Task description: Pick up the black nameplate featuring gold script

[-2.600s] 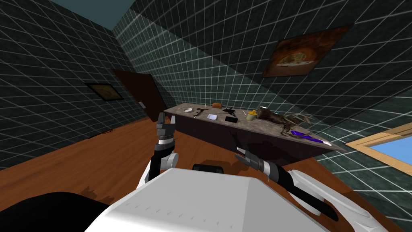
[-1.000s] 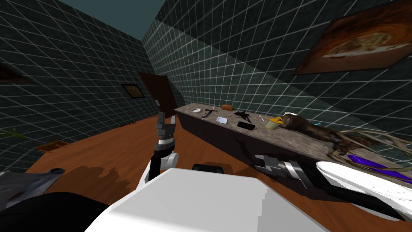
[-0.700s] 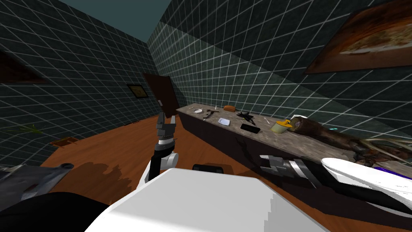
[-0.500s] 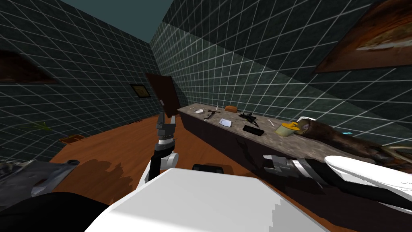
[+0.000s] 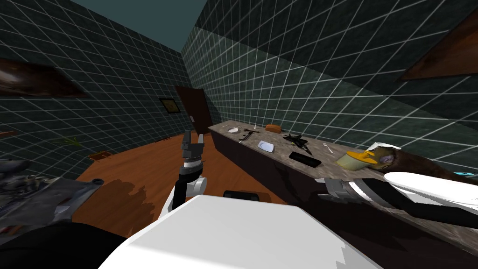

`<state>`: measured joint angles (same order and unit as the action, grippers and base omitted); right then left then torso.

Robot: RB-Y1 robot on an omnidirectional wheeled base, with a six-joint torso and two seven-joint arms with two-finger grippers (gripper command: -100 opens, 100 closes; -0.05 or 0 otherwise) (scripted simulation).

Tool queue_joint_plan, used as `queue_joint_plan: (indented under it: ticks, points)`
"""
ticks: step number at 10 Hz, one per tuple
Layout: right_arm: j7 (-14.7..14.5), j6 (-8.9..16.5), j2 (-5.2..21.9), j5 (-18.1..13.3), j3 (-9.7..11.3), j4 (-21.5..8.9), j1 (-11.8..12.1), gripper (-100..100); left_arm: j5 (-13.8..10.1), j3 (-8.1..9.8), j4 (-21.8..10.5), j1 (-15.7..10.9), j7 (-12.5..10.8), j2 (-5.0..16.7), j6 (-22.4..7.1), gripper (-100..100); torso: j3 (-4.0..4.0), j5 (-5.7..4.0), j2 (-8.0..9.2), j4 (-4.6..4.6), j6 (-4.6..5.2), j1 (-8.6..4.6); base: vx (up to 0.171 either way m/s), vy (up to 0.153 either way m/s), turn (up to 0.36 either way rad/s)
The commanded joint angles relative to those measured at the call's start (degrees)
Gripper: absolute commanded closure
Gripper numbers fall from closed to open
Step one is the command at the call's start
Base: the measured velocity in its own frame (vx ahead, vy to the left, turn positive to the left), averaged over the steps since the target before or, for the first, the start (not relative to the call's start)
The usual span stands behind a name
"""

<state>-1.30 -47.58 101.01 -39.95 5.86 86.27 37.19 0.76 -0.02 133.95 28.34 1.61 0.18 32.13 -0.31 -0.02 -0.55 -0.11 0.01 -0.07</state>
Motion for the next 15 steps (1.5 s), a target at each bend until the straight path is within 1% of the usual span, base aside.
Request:
queue_joint_plan:
  ticks: [1,3,4,5,6,7,8,10,11,12,13,14,15]
  points:
    - [-0.44,0.06,1.76,0.23,-0.93,-0.70,1.29,-100,0.00,0.00,0.00,0.00,0.00,0.00,0.00,0,0.00,0.00,0.00,0.00,0.00,0.00,0.119,-0.025,0.073]
    - [-0.57,0.33,5.53,-0.90,-1.39,-3.42,2.53,-100,0.00,0.00,0.00,0.00,0.00,0.00,0.00,0,-0.02,-0.02,-0.04,-0.01,0.01,-0.07,0.198,-0.050,0.146]
    - [-0.57,0.33,5.75,-0.90,-1.39,-3.42,2.53,-100,0.00,0.01,0.00,0.01,0.00,0.00,0.00,0,-0.17,-0.04,-0.29,-0.07,-0.01,-0.15,0.185,-0.048,0.082]
    - [-0.64,0.49,7.32,-1.37,-1.50,-4.54,3.24,-100,0.00,0.01,0.00,0.01,0.00,0.00,0.00,0,-0.14,-0.04,-0.21,-0.06,0.03,-0.10,0.169,-0.010,0.110]
    - [-0.64,0.49,7.32,-1.37,-1.50,-4.54,3.24,-100,0.00,0.00,0.00,0.01,0.00,0.00,0.00,0,-0.11,-0.01,-0.17,-0.05,0.00,0.03,0.134,-0.027,0.053]
    - [-0.70,0.63,8.61,-1.77,-1.51,-5.49,4.00,-100,0.00,0.00,0.00,0.01,0.00,0.00,0.00,0,-0.03,-0.02,-0.03,-0.02,0.05,0.00,0.127,-0.047,0.101]
    - [-0.70,0.63,8.61,-0.44,-1.51,-5.49,4.07,-100,0.00,0.00,0.00,0.00,0.00,0.00,0.00,0,0.00,-0.02,0.02,0.00,0.02,-0.06,0.111,-0.043,0.047]
    - [-0.70,0.63,8.61,-1.77,-1.51,-5.49,4.00,-100,0.00,0.00,0.00,0.00,0.00,0.00,0.00,0,0.17,-0.03,0.31,0.06,0.08,0.01,0.029,-0.007,-0.014]
    - [-0.81,0.87,10.30,-2.39,-1.23,-6.84,5.62,-100,0.00,0.00,0.00,-0.01,0.00,0.00,0.00,0,0.28,-0.01,0.50,0.11,0.08,0.10,0.168,-0.040,0.170]
    - [-0.81,0.87,10.14,-3.46,-1.23,-6.84,5.62,-100,0.00,0.00,0.00,0.00,0.00,0.00,0.00,0,0.07,-0.02,0.09,0.04,0.03,-0.03,0.204,-0.086,0.090]
    - [-0.81,0.87,10.30,-2.39,-1.23,-6.84,5.62,-100,0.00,0.01,0.00,0.01,0.00,0.00,0.00,0,-0.08,-0.05,-0.11,-0.04,0.04,-0.16,0.091,-0.050,-0.006]
    - [-0.85,0.94,10.70,-2.62,-0.94,-7.23,6.46,-100,0.00,0.01,0.00,0.00,0.00,0.00,0.00,0,0.05,-0.06,0.12,0.01,0.07,-0.08,0.073,-0.024,0.048]
    - [-0.90,1.01,10.92,-2.90,-0.33,-7.59,7.77,-100,0.00,0.00,0.00,0.00,0.00,0.00,0.00,0,0.13,-0.04,0.24,0.05,0.06,-0.01,0.121,-0.059,0.129]
